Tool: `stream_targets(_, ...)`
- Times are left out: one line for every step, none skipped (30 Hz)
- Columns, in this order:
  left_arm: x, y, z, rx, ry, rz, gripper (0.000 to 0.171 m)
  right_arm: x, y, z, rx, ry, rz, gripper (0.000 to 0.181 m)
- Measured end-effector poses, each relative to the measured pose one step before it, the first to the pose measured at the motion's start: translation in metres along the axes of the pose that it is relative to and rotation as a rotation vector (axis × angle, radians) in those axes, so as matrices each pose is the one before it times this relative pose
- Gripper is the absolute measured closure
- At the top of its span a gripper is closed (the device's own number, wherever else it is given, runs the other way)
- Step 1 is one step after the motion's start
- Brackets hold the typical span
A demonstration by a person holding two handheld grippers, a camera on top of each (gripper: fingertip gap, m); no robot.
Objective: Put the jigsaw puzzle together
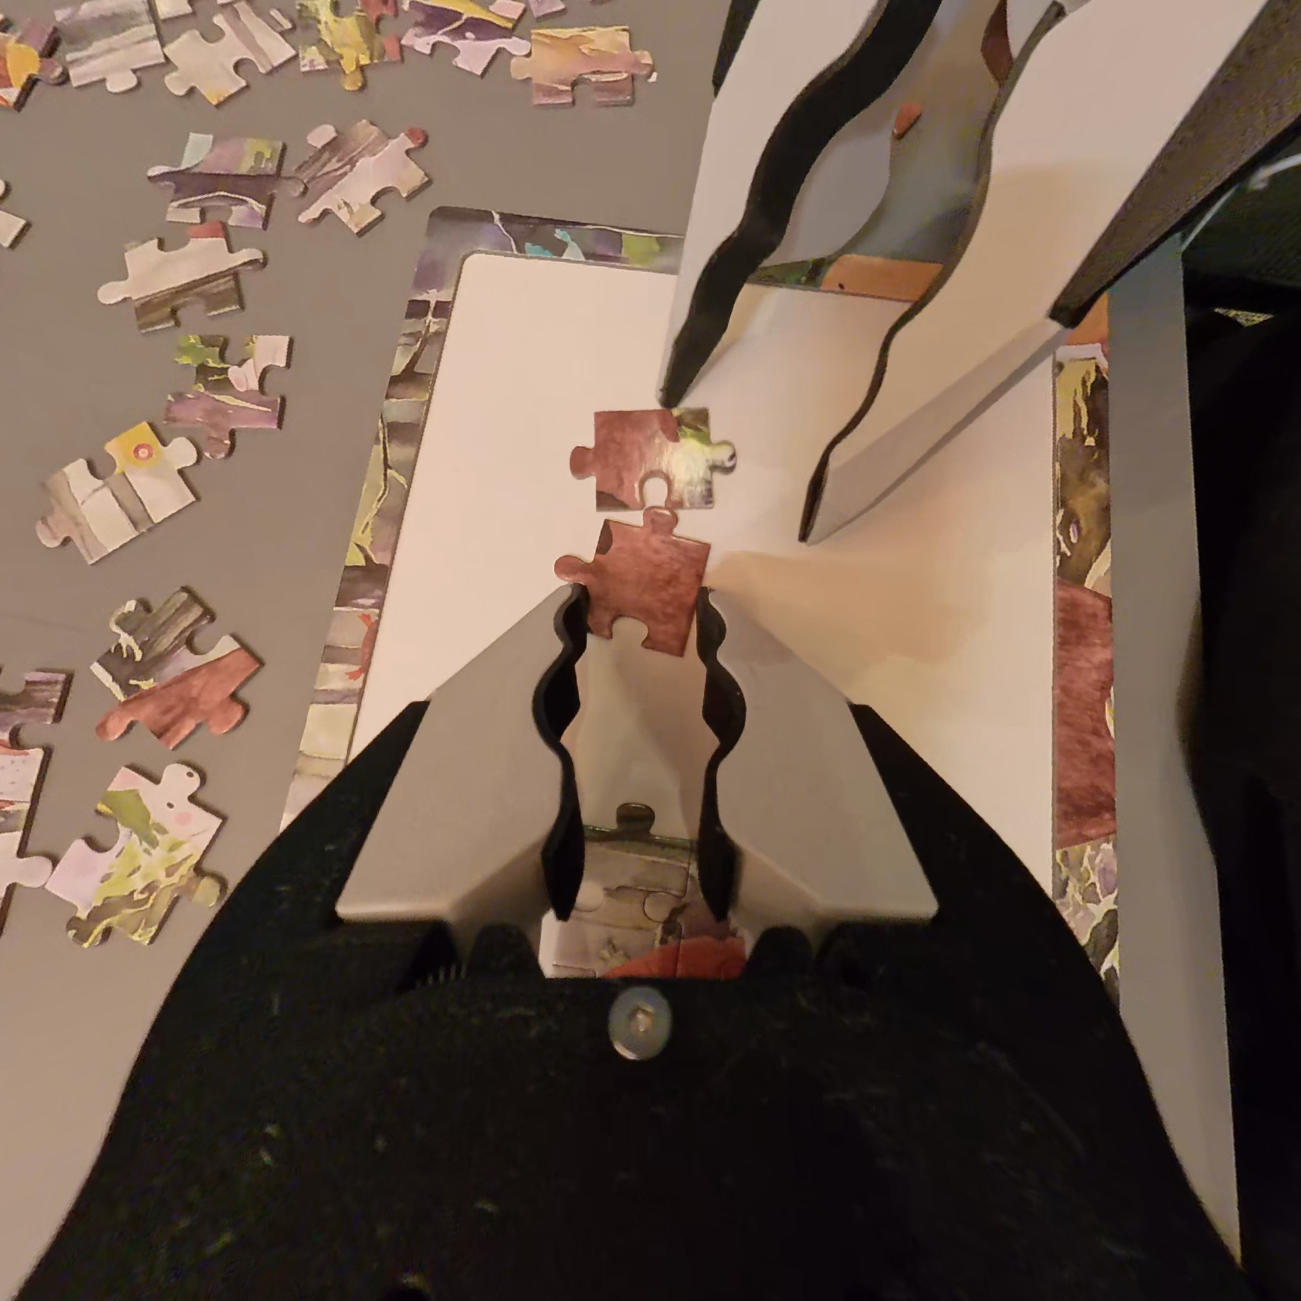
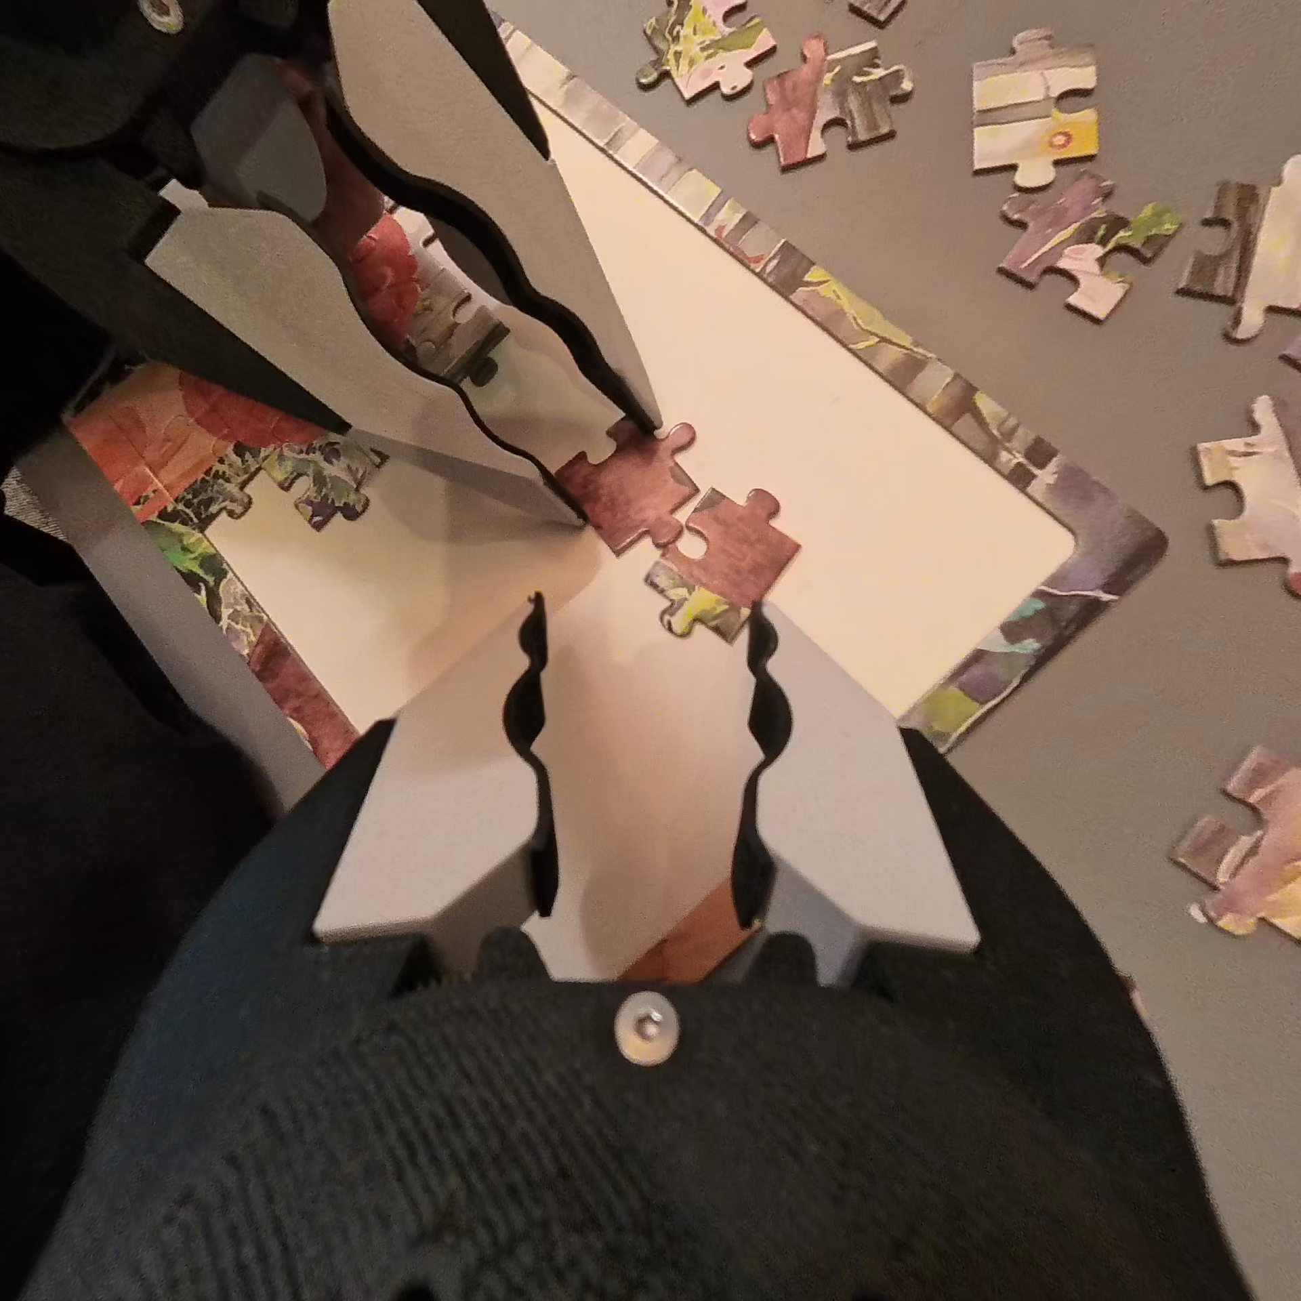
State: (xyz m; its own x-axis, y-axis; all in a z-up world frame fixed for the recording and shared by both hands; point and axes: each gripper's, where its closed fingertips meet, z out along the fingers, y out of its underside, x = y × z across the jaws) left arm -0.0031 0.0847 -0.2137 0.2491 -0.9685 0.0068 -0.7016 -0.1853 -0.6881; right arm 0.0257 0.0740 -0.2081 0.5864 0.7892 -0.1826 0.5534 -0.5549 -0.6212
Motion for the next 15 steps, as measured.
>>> stream_targets(0.00001,-0.00004,0.00002,0.00028,0.0,-0.0002,0.142,-0.00081,0.00003,-0.00005,0.0001,-0.0022,0.0008,0.124)
stream_targets(0.00001,0.00003,-0.00005,0.00026,0.0001,-0.0003,0.142,-0.00032,0.00004,0.00005,0.0001,-0.0002,-0.0008,0.124)
stream_targets(-0.00001,-0.00007,0.00004,0.00039,0.0003,-0.0005,0.142,-0.00008,0.00002,0.00006,-0.0001,0.0004,-0.0019,0.123)
stream_targets(-0.00005,-0.00001,-0.00002,0.00043,0.0003,-0.0004,0.142,0.00005,-0.00003,0.00002,0.0002,-0.0003,-0.0013,0.124)
stream_targets(0.00004,-0.00004,0.00002,0.00027,0.0002,-0.0001,0.142,0.00002,-0.0001,-0.00012,0.0007,-0.0013,-0.0002,0.124)
stream_targets(-0.00004,0.00009,0.00003,0.00033,0.0,0.0003,0.142,0.00002,-0.00001,-0.00009,0.0009,-0.0021,-0.0009,0.124)
stream_targets(0.00002,-0.00003,0.00002,0.00025,0.0002,0.0001,0.142,0.00006,-0.00002,-0.00006,0.0005,-0.0022,-0.0025,0.124)
stream_targets(0.00004,0.00004,-0.00005,0.00024,0.0004,-0.0001,0.142,0.00005,0.0001,-0.00018,0.0009,-0.0024,-0.0022,0.124)
stream_targets(0.0,-0.00005,0.00003,0.00023,0.0005,-0.0004,0.142,0.00018,-0.00002,-0.00026,0.0005,-0.0034,-0.002,0.125)
stream_targets(-0.00003,0.0,0.00001,-0.00012,0.0003,-0.0003,0.142,0.00059,-0.00047,-0.00064,0.0023,-0.0028,-0.0066,0.125)
stream_targets(-0.00003,0.00011,0.00002,0.0002,0.0,0.0,0.142,0.00146,-0.00186,-0.00119,0.0092,0.0006,-0.0169,0.122)
stream_targets(0.00006,-0.00002,0.0,0.00025,-0.0001,0.0003,0.142,0.00261,-0.00311,-0.00166,0.0187,0.0052,-0.0285,0.119)
stream_targets(-0.00004,-0.00001,0.00001,0.0001,-0.0001,0.0005,0.142,0.00327,-0.0039,-0.00181,0.0284,0.0061,-0.0407,0.118)
stream_targets(0.00004,0.00008,0.00006,0.00004,0.0001,0.0009,0.142,0.00431,-0.00315,-0.00127,0.0291,0.0073,-0.0464,0.118)
stream_targets(-0.00002,0.00001,-0.00001,-0.00008,0.0004,0.0009,0.142,0.00414,-0.00161,-0.00069,0.0198,0.0015,-0.0497,0.116)
